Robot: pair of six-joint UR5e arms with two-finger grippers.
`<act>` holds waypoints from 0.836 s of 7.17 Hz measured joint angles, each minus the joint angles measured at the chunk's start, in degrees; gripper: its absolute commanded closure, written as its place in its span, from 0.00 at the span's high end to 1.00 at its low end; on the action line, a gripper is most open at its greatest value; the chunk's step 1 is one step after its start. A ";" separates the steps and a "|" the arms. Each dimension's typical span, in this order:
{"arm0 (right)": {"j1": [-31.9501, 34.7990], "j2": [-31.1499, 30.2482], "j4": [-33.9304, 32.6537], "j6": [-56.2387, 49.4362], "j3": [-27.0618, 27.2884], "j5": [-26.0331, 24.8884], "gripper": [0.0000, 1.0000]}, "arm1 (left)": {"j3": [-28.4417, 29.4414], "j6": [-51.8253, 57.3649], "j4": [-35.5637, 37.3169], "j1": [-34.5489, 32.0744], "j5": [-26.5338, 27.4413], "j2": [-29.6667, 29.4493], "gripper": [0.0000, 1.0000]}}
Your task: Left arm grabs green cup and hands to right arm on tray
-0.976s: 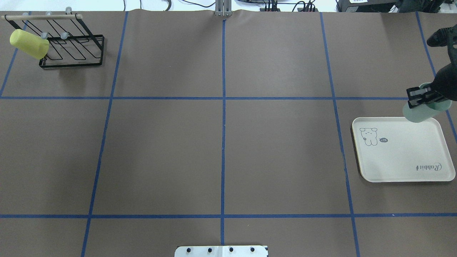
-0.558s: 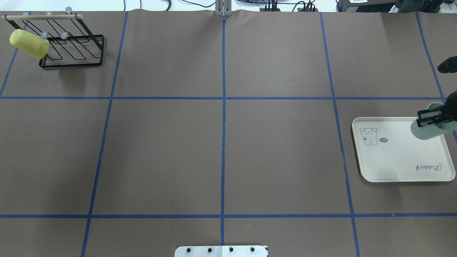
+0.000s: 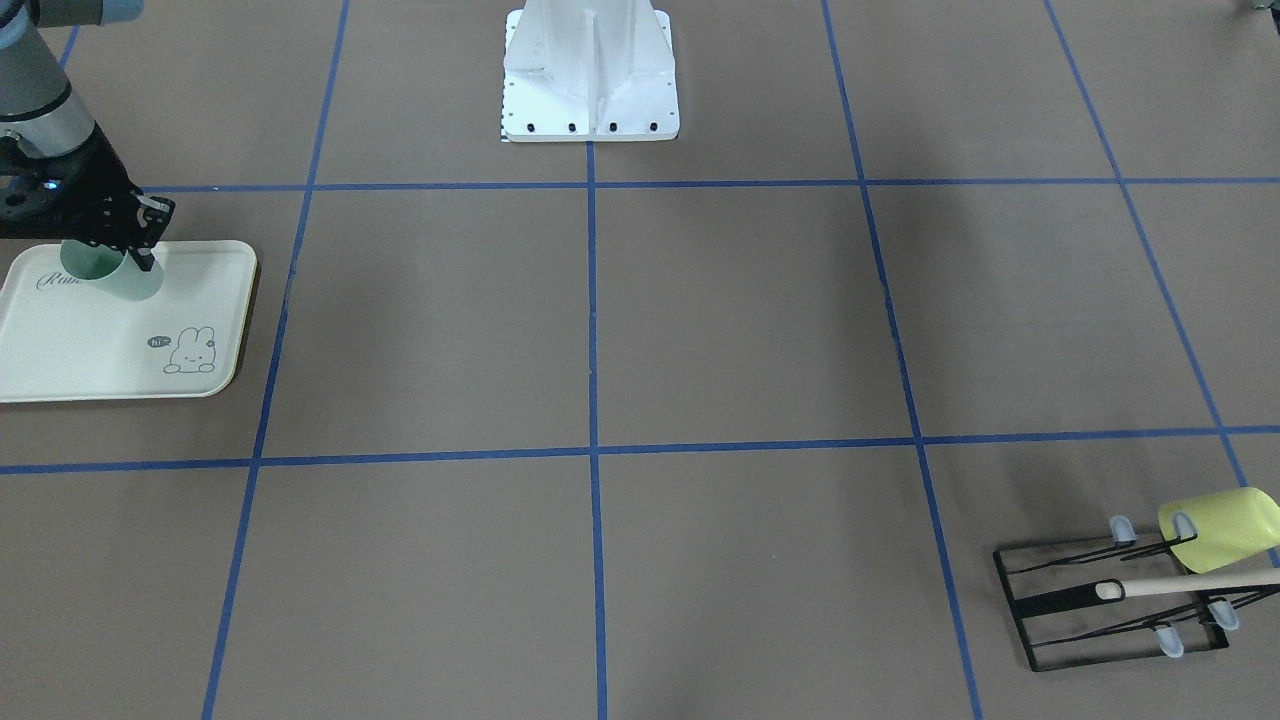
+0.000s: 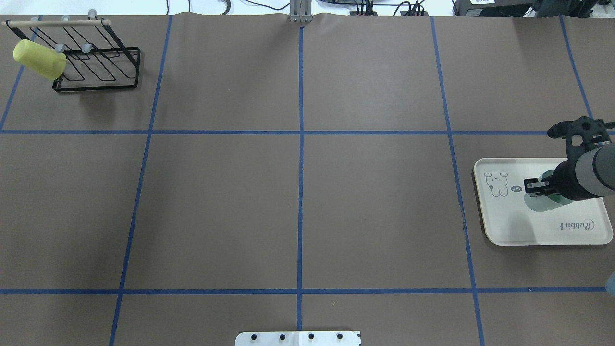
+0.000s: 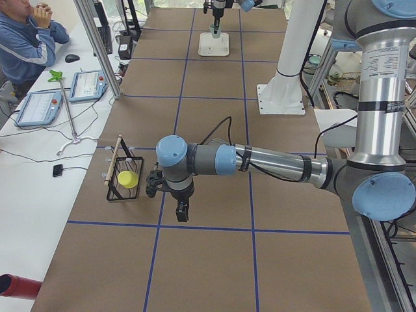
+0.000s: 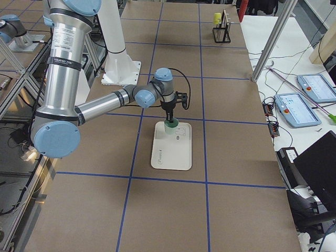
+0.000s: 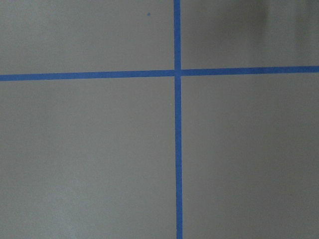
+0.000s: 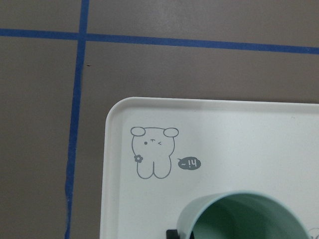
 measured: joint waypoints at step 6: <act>-0.96 -1.24 8.41 1.26 -6.69 -3.98 1.00 | 0.91 0.29 -0.14 0.05 0.33 -0.18 1.00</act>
